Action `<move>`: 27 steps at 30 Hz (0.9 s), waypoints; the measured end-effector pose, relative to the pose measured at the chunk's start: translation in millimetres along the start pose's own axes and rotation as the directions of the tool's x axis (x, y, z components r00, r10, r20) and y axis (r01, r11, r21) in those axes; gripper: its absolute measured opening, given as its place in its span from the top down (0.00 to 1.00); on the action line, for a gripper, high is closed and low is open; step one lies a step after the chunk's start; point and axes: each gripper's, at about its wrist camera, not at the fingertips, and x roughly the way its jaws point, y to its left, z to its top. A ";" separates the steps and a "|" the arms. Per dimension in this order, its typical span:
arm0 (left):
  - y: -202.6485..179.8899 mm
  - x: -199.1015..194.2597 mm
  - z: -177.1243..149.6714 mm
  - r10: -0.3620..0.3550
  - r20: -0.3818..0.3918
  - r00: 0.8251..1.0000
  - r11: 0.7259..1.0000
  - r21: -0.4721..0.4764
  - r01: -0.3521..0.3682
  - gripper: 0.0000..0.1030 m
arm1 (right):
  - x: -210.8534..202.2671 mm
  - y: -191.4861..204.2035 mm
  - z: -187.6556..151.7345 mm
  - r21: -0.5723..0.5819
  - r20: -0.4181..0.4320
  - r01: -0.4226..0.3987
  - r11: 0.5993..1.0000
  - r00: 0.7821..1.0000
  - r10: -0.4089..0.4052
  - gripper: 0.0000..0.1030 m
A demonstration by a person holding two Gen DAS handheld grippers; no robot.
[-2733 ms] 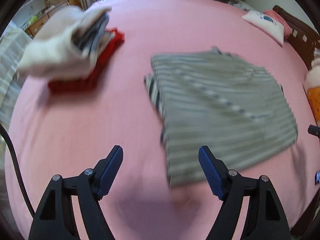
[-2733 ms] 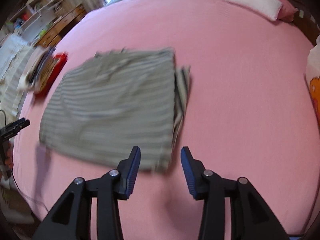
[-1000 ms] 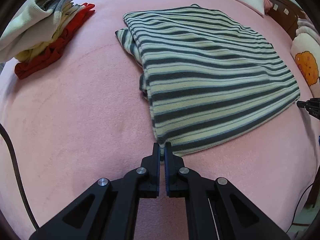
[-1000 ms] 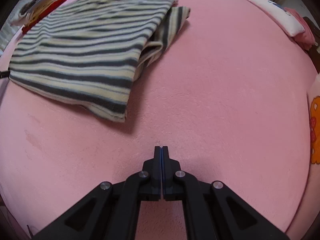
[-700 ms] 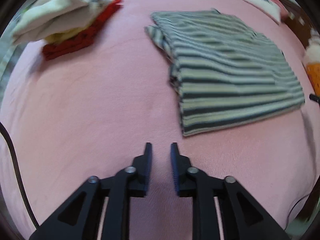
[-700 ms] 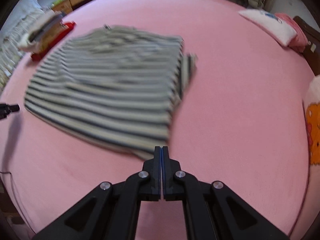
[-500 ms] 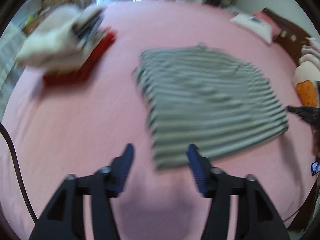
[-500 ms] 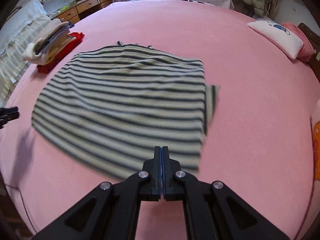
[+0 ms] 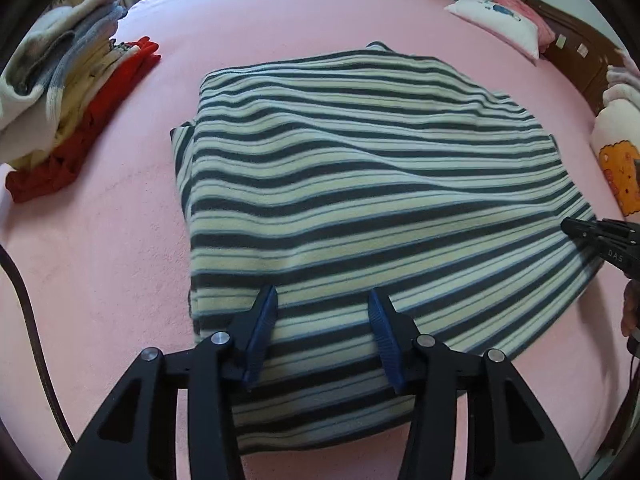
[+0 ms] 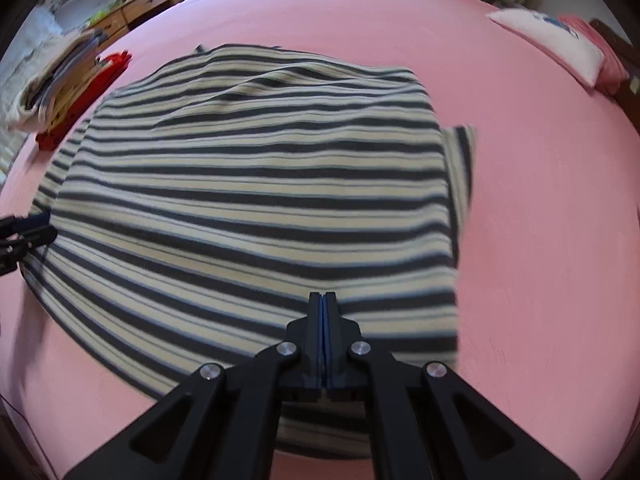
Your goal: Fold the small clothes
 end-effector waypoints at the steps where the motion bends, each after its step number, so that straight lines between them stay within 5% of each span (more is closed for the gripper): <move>1: 1.8 -2.2 0.1 -0.005 -0.001 1.000 1.000 -0.007 0.005 0.54 | -1.7 -1.7 -0.2 0.009 -0.002 -0.005 1.000 1.000 0.005 1.00; 7: 16.9 -44.4 -1.8 -0.042 0.022 0.999 0.991 -0.124 0.045 0.46 | -29.5 15.2 4.1 -0.014 0.026 -0.018 1.000 0.999 0.018 0.96; 11: 33.5 -72.8 -16.0 -0.045 0.027 0.999 0.973 -0.227 0.050 0.42 | -55.6 47.9 0.8 -0.087 0.090 -0.038 0.995 0.995 0.046 0.71; 19: 37.7 -85.2 -71.8 -0.099 -0.032 0.995 0.887 -0.455 0.074 0.41 | -75.7 114.5 -18.6 -0.197 0.118 -0.097 0.976 0.986 0.122 0.70; 27: 23.9 -54.0 -101.4 -0.191 -0.023 0.981 0.827 -0.543 0.149 0.41 | -78.4 135.6 -38.2 -0.241 0.098 -0.114 0.964 0.985 0.141 0.70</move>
